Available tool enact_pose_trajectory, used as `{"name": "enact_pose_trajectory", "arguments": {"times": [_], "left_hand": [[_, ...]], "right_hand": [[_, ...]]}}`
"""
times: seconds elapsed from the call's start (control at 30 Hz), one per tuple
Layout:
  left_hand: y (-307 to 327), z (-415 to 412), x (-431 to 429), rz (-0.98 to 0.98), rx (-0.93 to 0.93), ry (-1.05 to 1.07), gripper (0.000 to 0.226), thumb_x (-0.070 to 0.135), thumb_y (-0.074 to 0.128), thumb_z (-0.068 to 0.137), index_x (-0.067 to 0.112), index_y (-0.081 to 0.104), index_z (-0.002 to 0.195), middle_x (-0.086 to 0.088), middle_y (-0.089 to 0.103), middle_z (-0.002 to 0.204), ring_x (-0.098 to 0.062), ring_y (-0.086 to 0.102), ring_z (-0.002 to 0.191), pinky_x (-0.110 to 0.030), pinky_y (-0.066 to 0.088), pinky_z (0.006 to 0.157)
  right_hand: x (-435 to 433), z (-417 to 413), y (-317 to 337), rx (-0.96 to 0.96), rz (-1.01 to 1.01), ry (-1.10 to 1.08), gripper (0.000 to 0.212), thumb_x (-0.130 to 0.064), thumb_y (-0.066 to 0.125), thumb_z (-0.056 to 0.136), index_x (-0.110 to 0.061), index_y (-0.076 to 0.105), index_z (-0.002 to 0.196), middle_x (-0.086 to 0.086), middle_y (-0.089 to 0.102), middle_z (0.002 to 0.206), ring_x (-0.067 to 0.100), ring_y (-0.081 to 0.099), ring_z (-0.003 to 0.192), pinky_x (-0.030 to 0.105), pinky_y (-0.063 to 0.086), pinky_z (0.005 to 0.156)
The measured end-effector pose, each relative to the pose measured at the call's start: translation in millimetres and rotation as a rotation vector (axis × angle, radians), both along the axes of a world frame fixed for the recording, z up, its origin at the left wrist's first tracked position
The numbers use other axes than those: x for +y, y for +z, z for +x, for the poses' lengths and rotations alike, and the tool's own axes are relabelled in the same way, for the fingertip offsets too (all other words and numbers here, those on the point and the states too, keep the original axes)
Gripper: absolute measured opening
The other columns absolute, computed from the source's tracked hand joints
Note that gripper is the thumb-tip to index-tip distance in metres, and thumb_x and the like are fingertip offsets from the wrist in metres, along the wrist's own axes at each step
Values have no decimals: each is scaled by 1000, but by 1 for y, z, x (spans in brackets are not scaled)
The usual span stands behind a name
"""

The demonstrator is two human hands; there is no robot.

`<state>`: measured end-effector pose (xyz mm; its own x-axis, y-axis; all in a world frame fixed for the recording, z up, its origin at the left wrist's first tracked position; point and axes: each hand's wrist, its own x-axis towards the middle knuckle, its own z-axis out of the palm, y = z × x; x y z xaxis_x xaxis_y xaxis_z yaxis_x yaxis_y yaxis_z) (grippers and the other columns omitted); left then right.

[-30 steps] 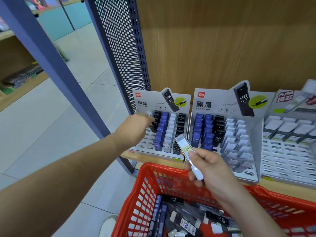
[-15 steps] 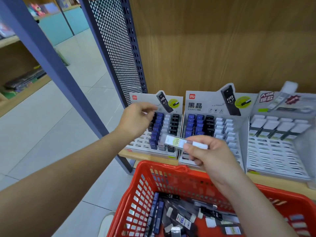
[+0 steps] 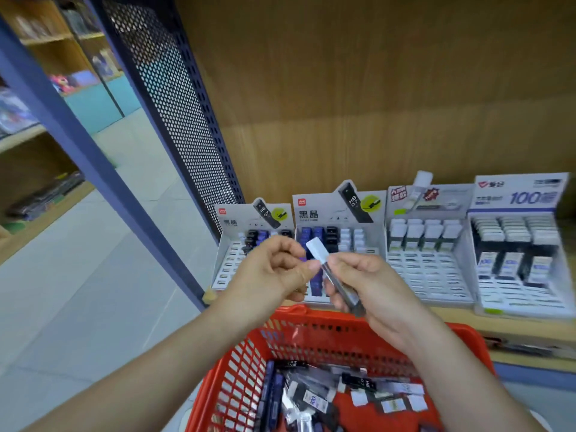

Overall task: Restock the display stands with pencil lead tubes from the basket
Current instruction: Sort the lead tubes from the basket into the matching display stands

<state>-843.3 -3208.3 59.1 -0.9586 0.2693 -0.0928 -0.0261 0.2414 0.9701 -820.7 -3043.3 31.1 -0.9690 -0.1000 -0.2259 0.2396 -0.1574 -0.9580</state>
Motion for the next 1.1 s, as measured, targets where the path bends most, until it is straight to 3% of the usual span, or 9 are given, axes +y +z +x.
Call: {"name": "enact_pose_trajectory", "arguments": {"times": [0.1, 0.23, 0.4, 0.5, 0.6, 0.7, 0.83, 0.93, 1.1], "left_hand": [[5, 8, 16, -31, 13, -54, 22, 16, 66, 88, 7, 62, 107, -14, 60, 75, -17, 59, 62, -30, 56, 61], [8, 5, 45, -70, 67, -35, 9, 6, 62, 90, 6, 63, 100, -17, 66, 80, -19, 65, 65, -26, 56, 62], [12, -16, 99, -109, 203, -41, 20, 4, 59, 92, 24, 58, 88, -8, 63, 82, -18, 65, 70, -30, 57, 70], [6, -27, 137, -161, 254, -88, 13, 7, 58, 93, 19, 60, 97, -6, 65, 85, -17, 66, 74, -31, 58, 74], [-6, -34, 173, -198, 289, -146, 16, 8, 57, 94, 23, 61, 90, -5, 66, 81, -23, 66, 76, -43, 56, 80], [-22, -46, 191, -314, 367, -145, 16, 15, 56, 95, 29, 62, 90, 0, 68, 83, -21, 67, 79, -44, 56, 79], [-38, -67, 197, -457, 447, -109, 13, 19, 56, 95, 21, 66, 103, 6, 63, 77, -19, 62, 74, -31, 53, 69], [-48, -78, 207, -556, 501, -114, 11, 21, 59, 94, 19, 70, 96, 11, 59, 72, -9, 50, 62, -14, 36, 53], [-68, -85, 228, -609, 554, -179, 16, 22, 61, 93, 13, 72, 99, -3, 71, 94, -16, 59, 81, -26, 43, 69]], "right_hand": [[13, 15, 5, 64, 72, 36, 16, -18, 60, 97, -11, 71, 87, 5, 66, 64, 12, 57, 48, 19, 42, 46], [48, 22, -4, 49, 120, 5, 12, -23, 67, 92, -13, 73, 90, 1, 72, 71, 10, 62, 63, 23, 49, 62], [129, 20, -41, 19, 486, -387, 14, -28, 67, 92, -18, 71, 83, 0, 69, 83, 17, 63, 79, 29, 47, 71], [172, 26, -77, -85, 874, -601, 21, -23, 64, 90, -16, 69, 109, 12, 67, 108, 31, 62, 103, 38, 49, 87], [184, 36, -109, -218, 1074, -522, 45, -20, 58, 90, -14, 56, 135, 18, 52, 132, 36, 47, 125, 39, 40, 101], [175, 44, -131, -180, 1213, -439, 49, -21, 57, 89, -16, 53, 137, 15, 42, 145, 34, 34, 133, 44, 34, 108], [164, 46, -143, -90, 1197, -613, 42, -12, 66, 82, -13, 65, 124, 18, 52, 136, 38, 41, 125, 52, 43, 99], [163, 42, -149, 66, 1173, -693, 41, -1, 71, 74, -11, 67, 114, 17, 60, 123, 37, 51, 113, 51, 52, 89], [153, 39, -157, 67, 1253, -563, 45, -8, 70, 77, -20, 67, 120, 12, 58, 131, 34, 52, 124, 50, 50, 95]]}}
